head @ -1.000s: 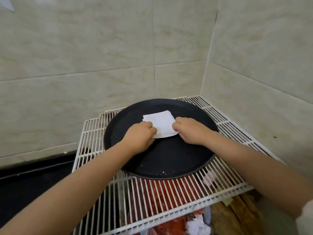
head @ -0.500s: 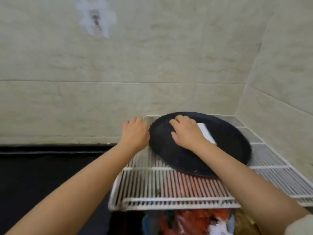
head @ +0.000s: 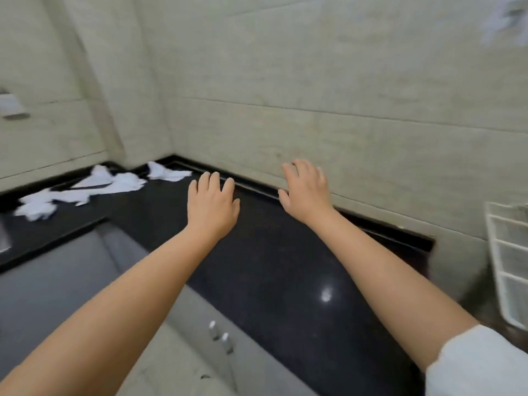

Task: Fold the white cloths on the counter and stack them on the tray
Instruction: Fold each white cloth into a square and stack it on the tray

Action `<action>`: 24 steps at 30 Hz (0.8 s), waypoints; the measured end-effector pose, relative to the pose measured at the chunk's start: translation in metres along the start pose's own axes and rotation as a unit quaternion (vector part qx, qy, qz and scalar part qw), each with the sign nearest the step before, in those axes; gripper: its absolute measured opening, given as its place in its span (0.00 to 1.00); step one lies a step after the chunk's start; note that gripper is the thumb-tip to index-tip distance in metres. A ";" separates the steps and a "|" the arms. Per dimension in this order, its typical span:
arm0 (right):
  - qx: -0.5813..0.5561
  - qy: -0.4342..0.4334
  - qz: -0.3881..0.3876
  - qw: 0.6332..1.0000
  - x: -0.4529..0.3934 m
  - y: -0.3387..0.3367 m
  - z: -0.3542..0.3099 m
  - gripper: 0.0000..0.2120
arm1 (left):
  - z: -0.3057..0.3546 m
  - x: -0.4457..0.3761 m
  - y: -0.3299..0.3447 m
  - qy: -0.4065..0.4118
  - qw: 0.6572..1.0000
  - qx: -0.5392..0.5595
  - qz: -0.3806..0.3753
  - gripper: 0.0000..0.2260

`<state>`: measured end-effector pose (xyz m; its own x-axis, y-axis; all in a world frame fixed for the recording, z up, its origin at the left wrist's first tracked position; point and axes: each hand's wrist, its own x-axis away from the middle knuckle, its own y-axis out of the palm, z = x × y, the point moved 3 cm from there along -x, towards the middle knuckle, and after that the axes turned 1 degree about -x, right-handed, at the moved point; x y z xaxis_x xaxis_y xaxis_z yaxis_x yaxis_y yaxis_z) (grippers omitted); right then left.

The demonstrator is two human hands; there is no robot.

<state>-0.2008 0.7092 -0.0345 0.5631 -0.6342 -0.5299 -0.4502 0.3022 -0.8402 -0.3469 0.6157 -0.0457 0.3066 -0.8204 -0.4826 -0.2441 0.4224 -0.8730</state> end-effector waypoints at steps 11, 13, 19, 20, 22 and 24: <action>-0.003 -0.078 -0.171 0.982 -0.083 0.180 -0.187 0.31 | -0.223 0.027 0.097 -0.139 0.979 -0.059 -0.139 0.28; -0.010 -0.090 -0.172 0.981 -0.114 0.210 -0.211 0.31 | -0.258 0.009 0.118 -0.145 0.977 -0.065 -0.143 0.28; -0.031 -0.102 -0.178 0.978 -0.233 0.301 -0.268 0.31 | -0.370 -0.070 0.172 -0.178 0.965 -0.086 -0.171 0.27; -0.035 -0.103 -0.182 0.977 -0.250 0.314 -0.278 0.31 | -0.388 -0.080 0.179 -0.182 0.964 -0.086 -0.176 0.27; -0.045 -0.113 -0.190 0.974 -0.281 0.340 -0.300 0.31 | -0.426 -0.097 0.191 -0.194 0.960 -0.087 -0.180 0.27; -0.051 -0.127 -0.198 0.971 -0.307 0.365 -0.323 0.31 | -0.464 -0.108 0.205 -0.207 0.956 -0.089 -0.186 0.27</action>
<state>-0.7615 0.7840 -0.1414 0.8532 -0.4858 -0.1898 -0.2228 -0.0105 -0.9748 -0.8565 0.6122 -0.1393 0.7316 -0.6629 -0.1591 -0.1888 0.0271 -0.9816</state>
